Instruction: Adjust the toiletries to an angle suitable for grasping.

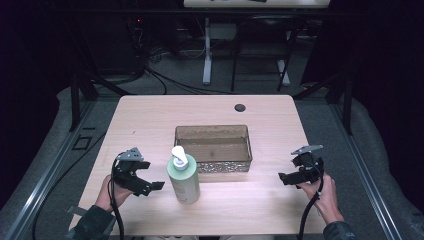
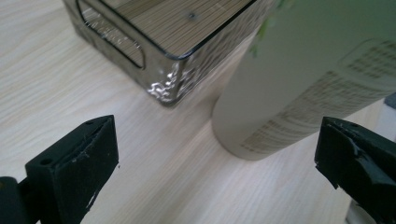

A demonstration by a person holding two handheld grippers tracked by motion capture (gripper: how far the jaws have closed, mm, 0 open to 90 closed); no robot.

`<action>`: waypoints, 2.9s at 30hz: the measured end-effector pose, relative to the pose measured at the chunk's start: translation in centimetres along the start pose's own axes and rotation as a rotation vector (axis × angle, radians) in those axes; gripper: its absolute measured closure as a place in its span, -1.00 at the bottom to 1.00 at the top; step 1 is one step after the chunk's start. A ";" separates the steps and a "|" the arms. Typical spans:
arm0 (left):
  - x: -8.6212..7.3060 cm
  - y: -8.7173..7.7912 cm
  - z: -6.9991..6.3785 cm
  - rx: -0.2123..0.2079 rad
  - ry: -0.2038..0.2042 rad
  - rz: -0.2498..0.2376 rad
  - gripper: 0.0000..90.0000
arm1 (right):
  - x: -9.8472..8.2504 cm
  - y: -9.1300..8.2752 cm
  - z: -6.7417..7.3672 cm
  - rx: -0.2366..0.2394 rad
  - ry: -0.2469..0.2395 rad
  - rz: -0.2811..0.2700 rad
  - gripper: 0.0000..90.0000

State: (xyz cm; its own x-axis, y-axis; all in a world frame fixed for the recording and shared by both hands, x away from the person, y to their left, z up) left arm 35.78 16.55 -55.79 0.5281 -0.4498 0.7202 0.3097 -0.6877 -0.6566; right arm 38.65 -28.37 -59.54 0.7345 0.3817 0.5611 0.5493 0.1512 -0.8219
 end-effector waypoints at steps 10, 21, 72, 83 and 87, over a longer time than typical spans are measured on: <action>1.1 0.0 -2.7 -0.045 0.044 -0.043 -1.00 | -0.2 0.2 0.1 0.031 0.009 0.002 -0.98; 2.9 0.1 -4.9 -0.079 0.076 -0.119 -1.00 | -0.3 0.4 0.5 0.057 0.009 0.011 -0.98; 7.4 4.2 -8.0 -0.019 0.142 -0.214 -0.78 | -0.4 0.3 0.3 0.048 -0.004 0.027 -0.96; 9.1 6.7 -9.5 -0.059 0.182 -0.207 -0.78 | -0.7 0.4 0.2 0.025 -0.024 0.044 -0.95; 9.5 7.2 -9.8 -0.065 0.194 -0.203 -0.77 | -0.8 0.3 0.0 0.021 -0.024 0.044 -0.95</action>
State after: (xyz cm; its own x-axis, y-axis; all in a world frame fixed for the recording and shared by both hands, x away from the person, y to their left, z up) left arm 35.28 1.73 -51.47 0.2979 -0.3957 0.8687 0.3392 -0.8068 -0.4838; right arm 38.26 -28.57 -60.24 0.7479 0.4098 0.5222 0.5082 0.1525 -0.8476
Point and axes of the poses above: each handheld gripper's, and its own axes: y roughly forward along the jaws, x roughly out of its top, z roughly to its left, the point moved 9 cm from there along y, roughly forward along the jaws, and after that the axes turned 2 degrees about -x, right-handed, at the moved point
